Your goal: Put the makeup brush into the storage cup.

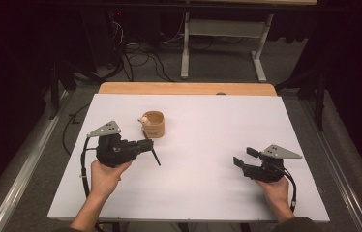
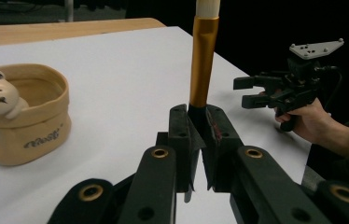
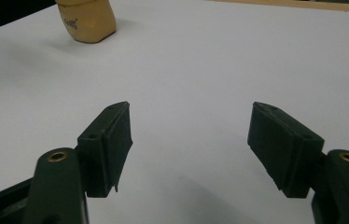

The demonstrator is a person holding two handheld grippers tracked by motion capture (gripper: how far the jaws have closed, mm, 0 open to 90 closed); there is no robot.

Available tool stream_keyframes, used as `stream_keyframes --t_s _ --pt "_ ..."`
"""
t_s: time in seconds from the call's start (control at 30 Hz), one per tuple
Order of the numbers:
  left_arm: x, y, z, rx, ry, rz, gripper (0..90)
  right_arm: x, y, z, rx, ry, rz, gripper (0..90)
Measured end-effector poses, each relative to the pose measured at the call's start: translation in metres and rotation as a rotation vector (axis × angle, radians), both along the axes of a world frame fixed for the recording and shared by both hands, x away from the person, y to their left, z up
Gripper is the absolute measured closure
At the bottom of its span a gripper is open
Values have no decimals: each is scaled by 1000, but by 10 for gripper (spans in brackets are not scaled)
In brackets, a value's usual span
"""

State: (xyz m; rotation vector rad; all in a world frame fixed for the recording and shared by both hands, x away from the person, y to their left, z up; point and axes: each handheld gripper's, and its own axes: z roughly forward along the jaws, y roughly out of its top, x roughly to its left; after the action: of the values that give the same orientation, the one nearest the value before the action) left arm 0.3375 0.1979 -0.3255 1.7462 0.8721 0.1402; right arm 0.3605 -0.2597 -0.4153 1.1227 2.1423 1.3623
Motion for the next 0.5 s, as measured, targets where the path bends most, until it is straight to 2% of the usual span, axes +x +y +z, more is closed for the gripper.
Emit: stream_keyframes --t_s 0.5 --pt "11 10 25 25 -36 49 824 -1 -1 0 9 -5 -10 318"
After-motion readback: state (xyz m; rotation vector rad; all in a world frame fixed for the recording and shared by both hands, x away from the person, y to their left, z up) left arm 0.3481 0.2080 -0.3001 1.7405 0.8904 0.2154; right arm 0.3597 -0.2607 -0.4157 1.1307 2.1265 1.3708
